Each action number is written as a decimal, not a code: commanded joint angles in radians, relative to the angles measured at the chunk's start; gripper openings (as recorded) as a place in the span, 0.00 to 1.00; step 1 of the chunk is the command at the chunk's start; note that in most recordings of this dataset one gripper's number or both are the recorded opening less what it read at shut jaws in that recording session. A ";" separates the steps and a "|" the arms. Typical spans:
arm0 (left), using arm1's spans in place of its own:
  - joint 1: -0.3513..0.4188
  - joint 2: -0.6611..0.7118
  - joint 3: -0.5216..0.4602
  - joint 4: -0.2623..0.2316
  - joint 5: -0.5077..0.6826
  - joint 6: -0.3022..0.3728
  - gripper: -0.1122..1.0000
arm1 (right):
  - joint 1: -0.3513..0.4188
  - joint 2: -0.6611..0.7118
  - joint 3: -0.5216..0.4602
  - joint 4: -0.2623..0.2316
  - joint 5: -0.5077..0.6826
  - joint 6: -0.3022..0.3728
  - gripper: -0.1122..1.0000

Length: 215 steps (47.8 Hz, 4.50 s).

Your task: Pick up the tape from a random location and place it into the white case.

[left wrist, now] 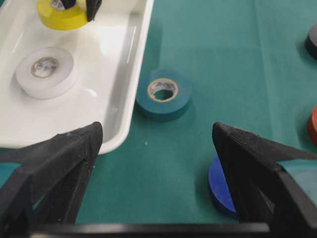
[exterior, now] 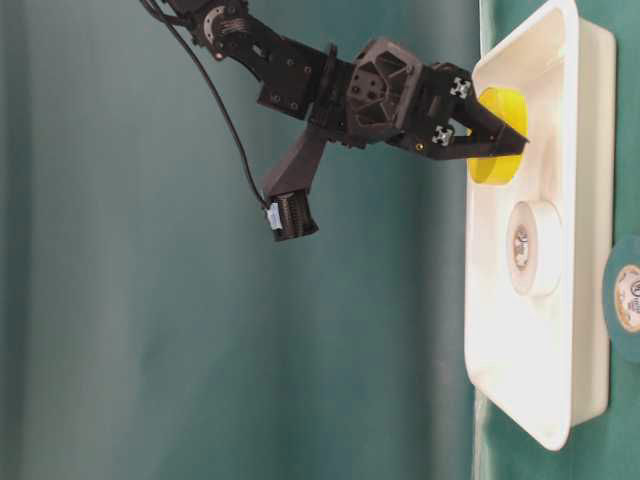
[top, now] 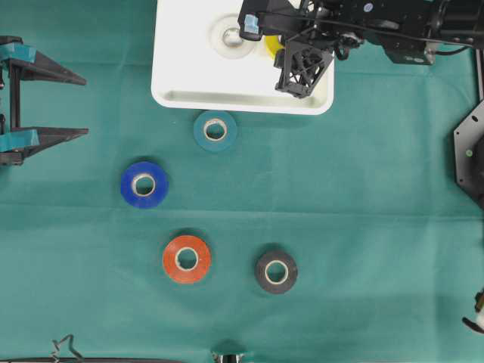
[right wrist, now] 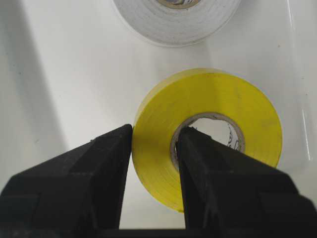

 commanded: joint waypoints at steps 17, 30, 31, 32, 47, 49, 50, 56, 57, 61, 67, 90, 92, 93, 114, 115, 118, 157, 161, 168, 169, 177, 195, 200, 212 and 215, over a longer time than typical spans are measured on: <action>-0.002 0.006 -0.009 0.000 -0.005 0.000 0.98 | -0.008 -0.014 -0.009 -0.003 -0.006 0.003 0.56; 0.000 0.006 -0.009 -0.002 -0.003 0.000 0.98 | -0.008 -0.023 -0.018 -0.012 0.003 0.002 0.91; 0.000 0.006 -0.011 0.000 -0.005 0.000 0.98 | -0.006 -0.026 -0.020 -0.014 0.005 0.002 0.91; 0.000 0.006 -0.009 0.000 -0.005 0.000 0.98 | -0.008 -0.031 -0.021 -0.015 0.009 0.002 0.90; 0.000 0.006 -0.011 -0.002 -0.005 0.000 0.98 | -0.008 -0.143 -0.092 -0.055 0.178 0.002 0.91; 0.000 0.006 -0.011 0.000 -0.005 0.000 0.98 | -0.008 -0.160 -0.101 -0.060 0.202 0.002 0.91; 0.000 0.006 -0.011 0.000 -0.005 0.000 0.98 | -0.008 -0.169 -0.104 -0.061 0.213 0.002 0.91; 0.000 0.005 -0.011 0.000 -0.003 0.000 0.98 | -0.008 -0.219 -0.126 -0.075 0.268 0.002 0.91; 0.000 0.005 -0.011 -0.002 -0.005 0.000 0.98 | -0.008 -0.229 -0.129 -0.077 0.276 0.002 0.91; 0.000 0.005 -0.011 -0.002 -0.005 0.000 0.98 | -0.008 -0.259 -0.143 -0.080 0.311 0.002 0.91; 0.003 0.006 -0.011 -0.002 -0.005 0.000 0.98 | -0.006 -0.275 -0.140 -0.080 0.318 0.002 0.91; 0.017 0.006 -0.011 -0.002 0.008 0.000 0.98 | 0.202 -0.273 -0.133 -0.069 0.270 0.051 0.91; 0.018 0.006 -0.009 0.000 0.008 -0.002 0.98 | 0.229 -0.273 -0.133 -0.071 0.265 0.058 0.91; 0.017 0.006 -0.011 -0.002 0.008 -0.002 0.98 | 0.249 -0.273 -0.135 -0.069 0.262 0.066 0.91; 0.018 0.003 -0.009 0.000 0.008 -0.002 0.98 | 0.319 -0.373 -0.064 -0.071 0.210 0.094 0.90; 0.018 0.002 -0.009 -0.002 0.008 0.000 0.98 | 0.322 -0.385 -0.054 -0.069 0.202 0.094 0.90; 0.018 0.000 -0.009 0.000 0.009 0.000 0.98 | 0.330 -0.440 -0.014 -0.067 0.170 0.095 0.90; 0.018 -0.006 -0.009 0.000 0.008 0.000 0.98 | 0.383 -1.006 0.520 -0.043 -0.198 0.106 0.90; 0.018 -0.006 -0.009 -0.002 0.005 0.000 0.98 | 0.383 -1.015 0.584 -0.043 -0.264 0.107 0.90; 0.018 -0.006 -0.009 0.000 0.002 0.000 0.98 | 0.373 -1.011 0.678 -0.041 -0.383 0.112 0.89; 0.018 -0.005 -0.009 -0.002 0.002 0.000 0.98 | 0.371 -1.009 0.690 -0.041 -0.399 0.115 0.89; 0.018 -0.005 -0.009 0.000 0.002 0.000 0.98 | 0.353 -0.999 0.747 -0.041 -0.483 0.143 0.89; 0.017 -0.005 -0.009 -0.002 -0.005 -0.002 0.98 | 0.353 -0.988 0.753 -0.041 -0.495 0.146 0.89; 0.003 -0.006 -0.011 -0.002 -0.006 -0.003 0.98 | 0.353 -0.988 0.753 -0.043 -0.495 0.146 0.89; -0.098 -0.005 -0.011 -0.003 -0.006 -0.038 0.98 | 0.353 -0.991 0.752 -0.043 -0.492 0.146 0.89; -0.135 -0.006 -0.011 -0.003 -0.008 -0.048 0.98 | 0.353 -0.991 0.750 -0.043 -0.492 0.146 0.89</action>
